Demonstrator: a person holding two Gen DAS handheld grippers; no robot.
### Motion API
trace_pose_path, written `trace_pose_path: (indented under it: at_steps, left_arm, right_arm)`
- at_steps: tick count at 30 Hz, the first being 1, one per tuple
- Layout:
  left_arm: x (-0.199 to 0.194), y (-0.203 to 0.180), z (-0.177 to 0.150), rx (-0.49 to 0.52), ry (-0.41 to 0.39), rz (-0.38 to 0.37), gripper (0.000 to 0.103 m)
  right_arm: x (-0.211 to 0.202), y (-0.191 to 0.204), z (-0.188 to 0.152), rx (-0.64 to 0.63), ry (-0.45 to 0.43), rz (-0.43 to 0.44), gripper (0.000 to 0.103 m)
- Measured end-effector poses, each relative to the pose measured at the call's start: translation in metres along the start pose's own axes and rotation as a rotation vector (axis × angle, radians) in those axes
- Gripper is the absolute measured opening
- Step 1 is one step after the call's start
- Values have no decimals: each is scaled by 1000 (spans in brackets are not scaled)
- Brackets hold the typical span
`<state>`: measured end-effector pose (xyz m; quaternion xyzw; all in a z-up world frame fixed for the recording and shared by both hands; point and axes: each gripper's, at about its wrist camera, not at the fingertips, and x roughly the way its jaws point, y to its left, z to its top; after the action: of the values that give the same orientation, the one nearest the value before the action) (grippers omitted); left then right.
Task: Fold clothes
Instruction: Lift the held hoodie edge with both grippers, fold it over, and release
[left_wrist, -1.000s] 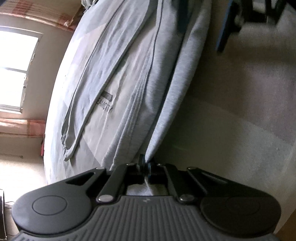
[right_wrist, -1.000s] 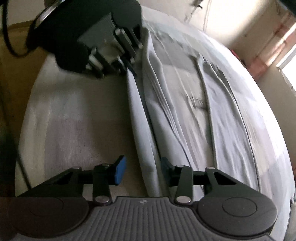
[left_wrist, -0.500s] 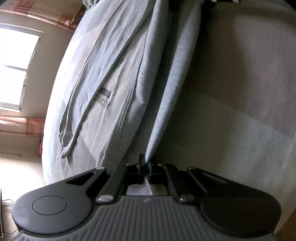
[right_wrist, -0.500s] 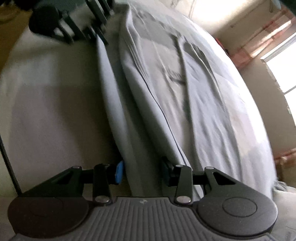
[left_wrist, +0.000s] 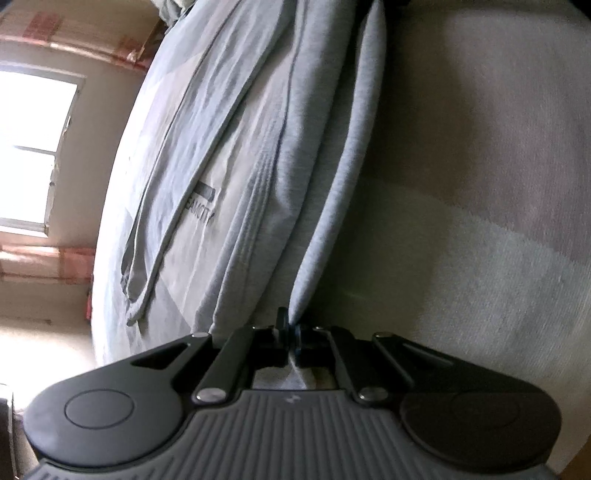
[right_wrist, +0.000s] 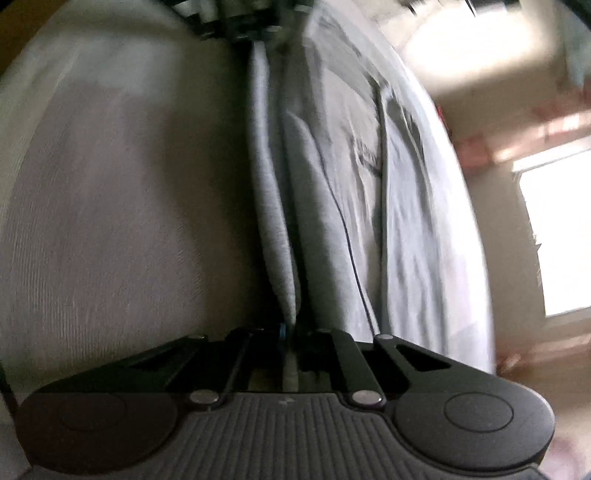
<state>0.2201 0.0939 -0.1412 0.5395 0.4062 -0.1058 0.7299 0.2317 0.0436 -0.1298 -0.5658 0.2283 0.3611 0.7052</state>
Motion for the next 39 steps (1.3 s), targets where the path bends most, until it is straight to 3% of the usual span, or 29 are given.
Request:
trace_pose_path:
  at_steps: [8, 18, 26, 28, 29, 30, 34, 39]
  left_arm:
    - [-22, 15, -9, 31, -40, -29, 1]
    - [-49, 14, -40, 121, 14, -138, 1]
    - [-37, 3, -46, 113, 67, -196, 1]
    - [-36, 6, -45, 96, 65, -190, 3]
    - [-36, 8, -45, 90, 67, -189, 13]
    - [-37, 10, -46, 87, 69, -191, 12]
    - [-42, 15, -49, 81, 91, -203, 14]
    - [-52, 24, -49, 61, 151, -240, 35]
  right_arm:
    - [-11, -54, 4, 189, 2, 251, 8]
    - [-45, -47, 18, 358, -24, 639, 8]
    - [-28, -51, 12, 522, 21, 723, 10]
    - [-23, -53, 10, 563, 33, 744, 16]
    - [-22, -53, 9, 580, 37, 748, 20]
    - [-26, -55, 6, 583, 34, 732, 28]
    - [-40, -61, -10, 605, 26, 682, 40]
    - [-56, -67, -48, 677, 59, 626, 44]
